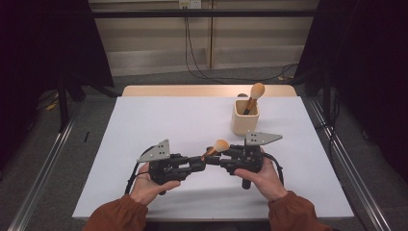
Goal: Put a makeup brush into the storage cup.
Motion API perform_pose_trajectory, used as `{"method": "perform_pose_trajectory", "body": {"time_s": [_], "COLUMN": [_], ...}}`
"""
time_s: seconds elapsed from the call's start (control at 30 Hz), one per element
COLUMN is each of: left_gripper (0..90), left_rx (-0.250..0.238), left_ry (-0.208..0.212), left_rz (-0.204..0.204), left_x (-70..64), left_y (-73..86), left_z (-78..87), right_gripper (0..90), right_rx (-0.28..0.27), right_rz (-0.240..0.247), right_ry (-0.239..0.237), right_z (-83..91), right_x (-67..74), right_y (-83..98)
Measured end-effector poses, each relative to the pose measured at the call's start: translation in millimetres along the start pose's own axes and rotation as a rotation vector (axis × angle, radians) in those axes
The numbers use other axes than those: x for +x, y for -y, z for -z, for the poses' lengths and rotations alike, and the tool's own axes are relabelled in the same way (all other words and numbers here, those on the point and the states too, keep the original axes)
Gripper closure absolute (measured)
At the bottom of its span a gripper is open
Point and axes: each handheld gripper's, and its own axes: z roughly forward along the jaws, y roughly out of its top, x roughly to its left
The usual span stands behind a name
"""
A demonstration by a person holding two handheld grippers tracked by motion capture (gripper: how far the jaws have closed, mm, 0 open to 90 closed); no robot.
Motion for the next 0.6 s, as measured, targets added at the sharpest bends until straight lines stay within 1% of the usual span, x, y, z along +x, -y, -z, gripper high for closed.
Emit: {"method": "perform_pose_trajectory", "body": {"time_s": [0.07,0.13,0.27,0.3,0.4,0.47,0.6], "left_gripper": [74.3,74.2,73.8,73.7,73.0,72.9,72.3], "left_rx": [0.000,-0.001,0.000,0.008,0.010,0.010,0.012], "left_ry": [0.001,0.001,0.010,0.010,0.004,0.006,0.000], "left_rz": [0.001,0.000,-0.004,-0.009,-0.011,-0.013,-0.010], "left_x": [0.5,0.8,1.1,1.3,1.6,1.9,2.9], "left_y": [0.5,0.6,0.9,1.0,1.7,1.6,2.4], "left_z": [0.1,-0.2,-1.2,-1.2,-2.3,-2.8,-3.6], "right_gripper": [66.9,67.8,69.9,70.4,71.9,72.4,73.1], "right_rx": [-0.002,-0.006,-0.013,-0.015,-0.012,-0.020,-0.015], "right_rz": [-0.016,-0.020,-0.040,-0.044,-0.053,-0.064,-0.067], "right_ry": [-0.010,-0.009,-0.025,-0.029,-0.035,-0.036,-0.036], "right_z": [-0.3,-0.5,-0.1,-0.2,0.1,0.0,-0.2], "right_x": [-1.5,-1.4,-1.8,-1.9,-2.4,-2.6,-3.1], "right_y": [0.4,0.6,-0.1,-0.1,0.3,0.2,0.0]}}
